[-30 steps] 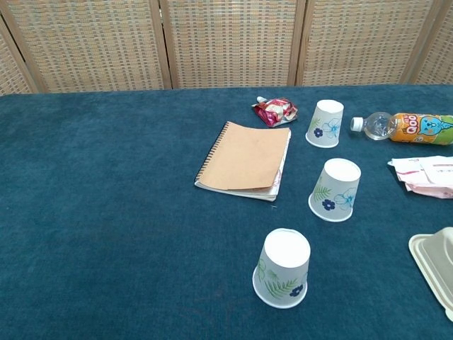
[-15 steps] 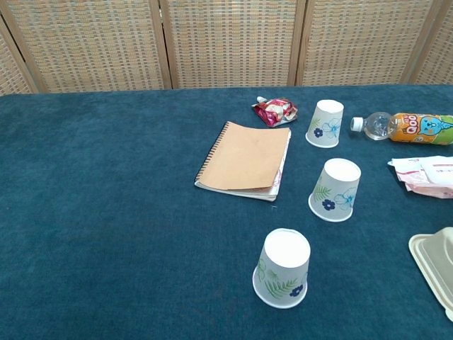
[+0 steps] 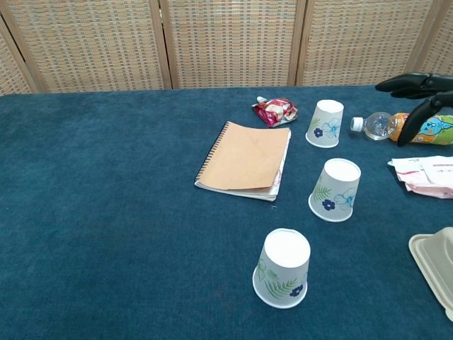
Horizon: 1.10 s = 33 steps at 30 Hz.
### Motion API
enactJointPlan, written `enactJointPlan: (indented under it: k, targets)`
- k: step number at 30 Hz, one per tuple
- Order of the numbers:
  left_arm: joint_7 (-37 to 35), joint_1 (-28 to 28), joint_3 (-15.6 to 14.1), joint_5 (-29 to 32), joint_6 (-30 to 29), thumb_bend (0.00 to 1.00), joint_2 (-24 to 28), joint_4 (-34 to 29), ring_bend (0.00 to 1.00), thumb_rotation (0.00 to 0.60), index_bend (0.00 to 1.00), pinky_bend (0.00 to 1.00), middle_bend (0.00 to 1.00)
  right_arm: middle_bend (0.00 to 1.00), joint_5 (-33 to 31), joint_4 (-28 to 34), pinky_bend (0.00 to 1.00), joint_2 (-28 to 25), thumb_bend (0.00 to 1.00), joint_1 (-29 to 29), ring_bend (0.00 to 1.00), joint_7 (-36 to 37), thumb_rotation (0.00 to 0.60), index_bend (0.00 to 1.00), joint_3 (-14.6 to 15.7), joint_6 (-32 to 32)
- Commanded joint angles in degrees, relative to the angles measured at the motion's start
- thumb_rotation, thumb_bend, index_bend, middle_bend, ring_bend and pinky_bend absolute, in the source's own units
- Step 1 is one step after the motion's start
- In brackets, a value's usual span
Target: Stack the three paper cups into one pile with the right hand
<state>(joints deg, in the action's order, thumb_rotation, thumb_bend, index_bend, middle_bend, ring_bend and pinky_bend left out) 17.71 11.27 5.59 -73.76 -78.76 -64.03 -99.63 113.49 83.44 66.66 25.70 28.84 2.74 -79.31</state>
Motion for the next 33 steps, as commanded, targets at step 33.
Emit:
enactJointPlan:
  k: [33]
  targets:
    - [-1.8, 0.5, 0.0, 1.1, 1.4, 0.0, 0.7, 0.3, 0.0, 0.6, 0.0, 0.02, 0.0, 0.08, -6.6, 7.3, 0.0, 11.1, 0.2, 7.8, 0.0, -10.4, 0.6, 0.39, -0.9, 11.9]
